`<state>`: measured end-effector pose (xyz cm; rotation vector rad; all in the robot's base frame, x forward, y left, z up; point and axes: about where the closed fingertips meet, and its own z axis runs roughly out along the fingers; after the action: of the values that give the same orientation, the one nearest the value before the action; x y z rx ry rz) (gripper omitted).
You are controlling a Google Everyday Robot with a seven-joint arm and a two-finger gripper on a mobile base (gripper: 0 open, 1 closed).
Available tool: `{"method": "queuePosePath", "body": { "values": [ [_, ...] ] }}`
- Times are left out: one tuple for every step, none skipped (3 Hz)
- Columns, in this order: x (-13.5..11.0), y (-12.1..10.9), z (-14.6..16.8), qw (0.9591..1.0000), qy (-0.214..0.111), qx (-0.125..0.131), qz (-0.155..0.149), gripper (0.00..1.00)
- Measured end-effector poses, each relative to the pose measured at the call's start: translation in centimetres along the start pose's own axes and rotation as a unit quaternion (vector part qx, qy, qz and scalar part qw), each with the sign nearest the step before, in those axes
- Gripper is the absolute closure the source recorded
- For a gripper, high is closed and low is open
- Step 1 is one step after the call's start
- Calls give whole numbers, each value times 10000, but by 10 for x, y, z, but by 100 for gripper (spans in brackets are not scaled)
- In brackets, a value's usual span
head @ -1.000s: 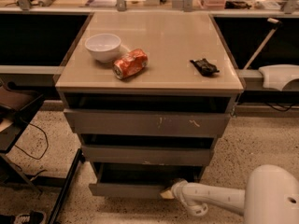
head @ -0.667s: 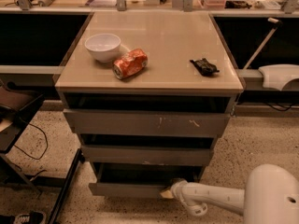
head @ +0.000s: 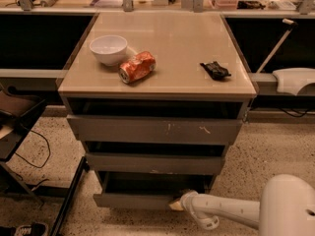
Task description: Open bottom drawer
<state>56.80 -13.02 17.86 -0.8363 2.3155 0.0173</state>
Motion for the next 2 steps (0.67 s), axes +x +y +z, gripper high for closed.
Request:
{"method": "queuePosePath", "body": {
  "values": [
    [4, 2, -5, 10000, 4, 11, -8, 100],
    [4, 3, -5, 10000, 5, 11, -8, 100]
  ]
}}
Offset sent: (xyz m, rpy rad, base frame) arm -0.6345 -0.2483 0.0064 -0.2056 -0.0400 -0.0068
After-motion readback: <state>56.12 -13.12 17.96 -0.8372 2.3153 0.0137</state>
